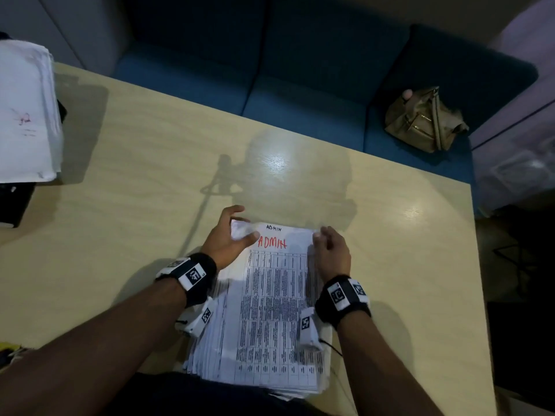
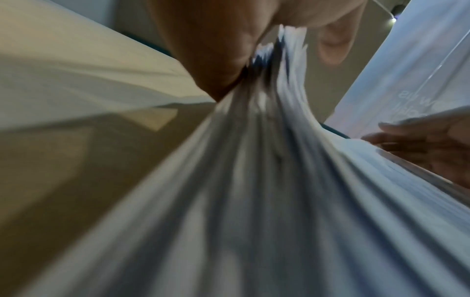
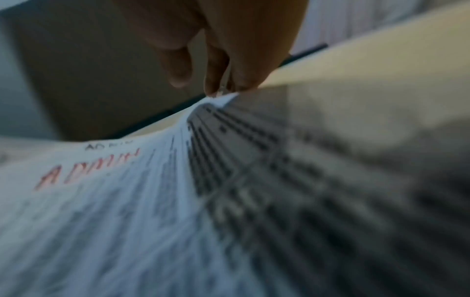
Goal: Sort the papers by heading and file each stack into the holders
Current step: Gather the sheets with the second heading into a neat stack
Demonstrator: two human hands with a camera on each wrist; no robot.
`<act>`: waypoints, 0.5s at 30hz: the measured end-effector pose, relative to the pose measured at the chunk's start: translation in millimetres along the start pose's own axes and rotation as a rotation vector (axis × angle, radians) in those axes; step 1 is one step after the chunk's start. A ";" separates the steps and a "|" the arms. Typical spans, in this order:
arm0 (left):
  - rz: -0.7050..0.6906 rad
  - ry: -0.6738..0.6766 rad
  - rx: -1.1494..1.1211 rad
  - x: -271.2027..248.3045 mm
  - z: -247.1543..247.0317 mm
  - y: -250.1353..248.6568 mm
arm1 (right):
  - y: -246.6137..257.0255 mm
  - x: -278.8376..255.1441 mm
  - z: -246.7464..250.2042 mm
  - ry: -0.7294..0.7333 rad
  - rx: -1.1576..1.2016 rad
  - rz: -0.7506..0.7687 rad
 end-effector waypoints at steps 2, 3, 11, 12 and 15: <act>0.045 0.003 0.005 -5.2 -4.8 2.7 | -2.0 -6.7 -4.4 0.018 0.086 0.012; 0.057 -0.013 -0.001 -6.1 -7.7 3.7 | -1.2 -8.2 -5.8 0.029 0.110 0.032; -0.039 -0.023 0.030 -3.9 -10.7 3.9 | -10.8 -6.1 5.7 0.034 0.020 0.078; -0.037 -0.012 -0.001 -6.2 -9.1 5.2 | -14.1 -10.3 7.9 0.037 -0.035 0.089; -0.071 0.027 -0.004 -15.3 -9.2 3.8 | -13.2 -22.4 9.0 0.104 -0.076 0.094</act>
Point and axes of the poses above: each hand's wrist, its own x-axis towards the middle knuckle, its own z-axis out of the back of the hand, y = z × x, the point moved 1 cm from there along x, towards the middle knuckle, and after that the axes turned 6 degrees about z, right-handed, at the moved point
